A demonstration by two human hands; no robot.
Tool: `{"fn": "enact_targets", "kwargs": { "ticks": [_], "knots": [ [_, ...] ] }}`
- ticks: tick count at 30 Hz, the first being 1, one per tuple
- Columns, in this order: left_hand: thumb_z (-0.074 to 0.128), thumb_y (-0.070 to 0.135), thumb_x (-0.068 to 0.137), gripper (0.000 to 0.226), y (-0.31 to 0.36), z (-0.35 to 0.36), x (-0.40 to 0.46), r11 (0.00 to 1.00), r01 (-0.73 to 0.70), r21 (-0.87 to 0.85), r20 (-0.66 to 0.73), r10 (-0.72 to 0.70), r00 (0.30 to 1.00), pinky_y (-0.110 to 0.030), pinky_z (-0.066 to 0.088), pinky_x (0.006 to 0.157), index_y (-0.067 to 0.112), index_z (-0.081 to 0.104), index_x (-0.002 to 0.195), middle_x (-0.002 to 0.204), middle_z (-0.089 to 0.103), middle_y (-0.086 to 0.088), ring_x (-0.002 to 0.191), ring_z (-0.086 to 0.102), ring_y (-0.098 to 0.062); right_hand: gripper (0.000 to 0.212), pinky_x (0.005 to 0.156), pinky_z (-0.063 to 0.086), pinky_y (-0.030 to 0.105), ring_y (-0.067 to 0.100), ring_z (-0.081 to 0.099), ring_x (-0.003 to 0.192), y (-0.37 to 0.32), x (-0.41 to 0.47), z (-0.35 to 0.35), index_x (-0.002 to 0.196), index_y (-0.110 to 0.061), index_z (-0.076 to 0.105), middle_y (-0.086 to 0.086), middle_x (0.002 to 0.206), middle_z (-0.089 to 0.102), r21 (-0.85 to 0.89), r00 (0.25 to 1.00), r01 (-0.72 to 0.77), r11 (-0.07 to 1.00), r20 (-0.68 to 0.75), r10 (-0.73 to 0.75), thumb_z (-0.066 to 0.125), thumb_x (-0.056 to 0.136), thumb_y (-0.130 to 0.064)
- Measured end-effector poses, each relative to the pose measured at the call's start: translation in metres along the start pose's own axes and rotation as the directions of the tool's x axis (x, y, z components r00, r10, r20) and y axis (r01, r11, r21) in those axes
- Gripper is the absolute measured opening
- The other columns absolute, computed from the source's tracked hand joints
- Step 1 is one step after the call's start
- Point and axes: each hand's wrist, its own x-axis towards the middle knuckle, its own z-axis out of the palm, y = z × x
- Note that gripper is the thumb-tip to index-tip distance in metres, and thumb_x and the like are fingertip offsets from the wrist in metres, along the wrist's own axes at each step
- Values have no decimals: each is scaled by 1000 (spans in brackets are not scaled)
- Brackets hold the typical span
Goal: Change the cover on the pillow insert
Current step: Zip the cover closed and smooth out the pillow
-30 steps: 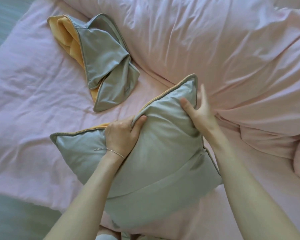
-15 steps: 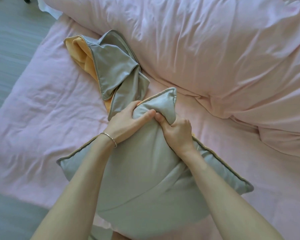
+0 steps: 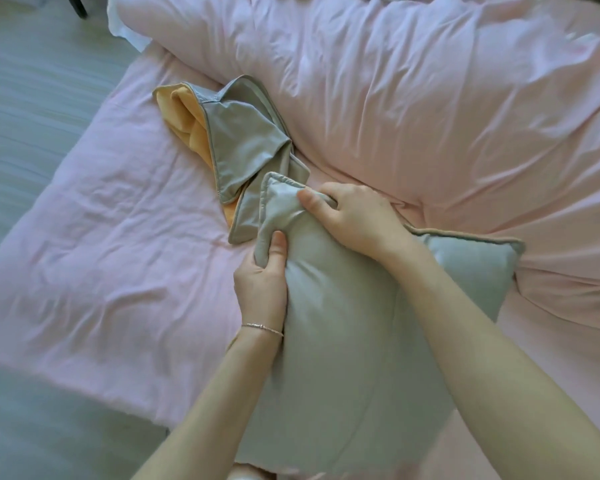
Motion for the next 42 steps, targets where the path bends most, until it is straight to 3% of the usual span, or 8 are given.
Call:
{"fn": "enact_targets", "kwargs": {
  "ticks": [3,7,10,13,17,22,27,42],
  "knots": [
    [53,47,89,31,-36,-3,8,975,200,93,-20,-199,980,-35,47,90,17,61,93,94,63,3,94,59,-18,37,103,26,43,19,42,123,-5,-2,40,124,-24,52,0,127,55,-127,997,-27,992,75,37,36,97,-42],
    [55,52,84,59,-74,-16,24,931,322,170,48,-334,941,-35,44,96,7,46,121,114,57,-2,109,55,-21,46,113,8,48,18,31,136,12,-56,110,139,-16,39,3,145,39,-189,992,-112,975,37,122,32,96,-32],
    [55,36,87,60,-84,-27,28,937,84,340,52,-108,993,-40,33,107,10,32,136,135,45,-5,128,40,-21,49,109,18,45,25,48,125,17,-83,138,128,-9,54,9,133,53,-197,992,-63,978,-121,39,35,88,-29],
    [45,33,86,60,-79,-35,30,749,-262,608,110,248,963,-37,20,112,13,31,141,148,31,-8,139,23,-25,45,108,20,45,28,51,122,14,-82,142,121,-3,59,12,127,58,-161,964,-29,986,-265,-15,38,84,-20],
    [39,28,87,47,-75,-25,52,400,-614,680,381,522,763,-48,31,104,5,53,125,136,50,-15,131,37,-37,45,109,15,46,27,44,125,20,-83,141,117,-1,59,15,126,57,-82,881,-129,988,-467,76,37,79,-10],
    [34,28,89,46,-76,16,77,390,-725,568,540,488,686,-47,25,109,4,58,120,130,55,-14,131,39,-36,49,113,7,45,26,36,132,25,-78,158,130,-1,49,16,139,45,-23,793,-323,946,-552,257,37,84,-12],
    [37,32,91,43,-107,37,57,195,-743,640,552,555,622,-40,23,108,8,61,117,126,59,-7,126,47,-28,49,111,11,49,28,34,132,63,-98,173,134,2,41,20,140,42,30,601,-563,826,-672,434,34,89,-18],
    [37,28,80,40,-167,79,155,109,-626,772,490,526,695,-39,19,102,8,56,110,113,61,-12,108,39,-22,43,112,12,49,28,36,128,126,6,241,129,-7,38,17,130,54,-287,687,-579,763,-676,267,33,87,-18]
  ]
}}
